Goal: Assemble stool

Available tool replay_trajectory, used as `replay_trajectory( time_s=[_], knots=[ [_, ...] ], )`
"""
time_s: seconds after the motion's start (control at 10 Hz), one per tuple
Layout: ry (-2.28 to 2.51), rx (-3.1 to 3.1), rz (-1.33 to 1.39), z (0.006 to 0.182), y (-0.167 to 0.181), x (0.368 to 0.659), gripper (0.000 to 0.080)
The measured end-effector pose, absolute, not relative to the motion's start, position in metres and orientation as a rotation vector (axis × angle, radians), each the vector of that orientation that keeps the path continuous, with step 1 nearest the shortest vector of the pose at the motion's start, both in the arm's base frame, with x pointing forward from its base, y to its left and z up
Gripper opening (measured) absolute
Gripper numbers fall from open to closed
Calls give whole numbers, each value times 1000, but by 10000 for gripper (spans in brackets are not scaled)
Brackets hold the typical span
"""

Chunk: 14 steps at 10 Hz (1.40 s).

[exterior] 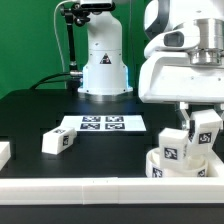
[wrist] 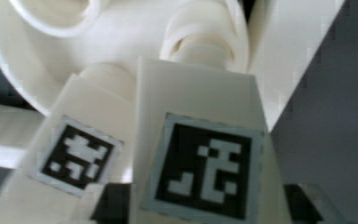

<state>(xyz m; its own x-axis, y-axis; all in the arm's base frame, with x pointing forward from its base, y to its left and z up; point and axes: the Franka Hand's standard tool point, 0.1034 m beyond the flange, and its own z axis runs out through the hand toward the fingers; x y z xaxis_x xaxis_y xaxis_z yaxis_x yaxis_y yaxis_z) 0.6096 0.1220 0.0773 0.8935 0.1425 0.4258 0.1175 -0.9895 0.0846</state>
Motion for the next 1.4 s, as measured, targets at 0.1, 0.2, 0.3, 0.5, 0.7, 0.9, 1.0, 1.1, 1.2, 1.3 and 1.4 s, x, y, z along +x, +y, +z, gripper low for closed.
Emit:
replay_trajectory(
  time_s=[0.1,0.2,0.3,0.5,0.7,0.9,1.0,1.1,1.2,1.3,1.4],
  knots=[
    [193,3002,696,77,122,609,327],
    [181,3001,705,77,122,608,327],
    [175,2998,725,77,122,607,327],
    [174,2980,802,77,121,606,327],
    [174,2981,798,77,121,607,371],
    [175,2981,798,77,121,607,558],
    [175,2981,798,77,121,607,625],
    [174,2981,798,78,121,607,625],
    [172,2986,793,81,122,607,644],
    [170,2991,791,88,123,608,649],
    [176,2995,779,94,122,609,649]
  ],
)
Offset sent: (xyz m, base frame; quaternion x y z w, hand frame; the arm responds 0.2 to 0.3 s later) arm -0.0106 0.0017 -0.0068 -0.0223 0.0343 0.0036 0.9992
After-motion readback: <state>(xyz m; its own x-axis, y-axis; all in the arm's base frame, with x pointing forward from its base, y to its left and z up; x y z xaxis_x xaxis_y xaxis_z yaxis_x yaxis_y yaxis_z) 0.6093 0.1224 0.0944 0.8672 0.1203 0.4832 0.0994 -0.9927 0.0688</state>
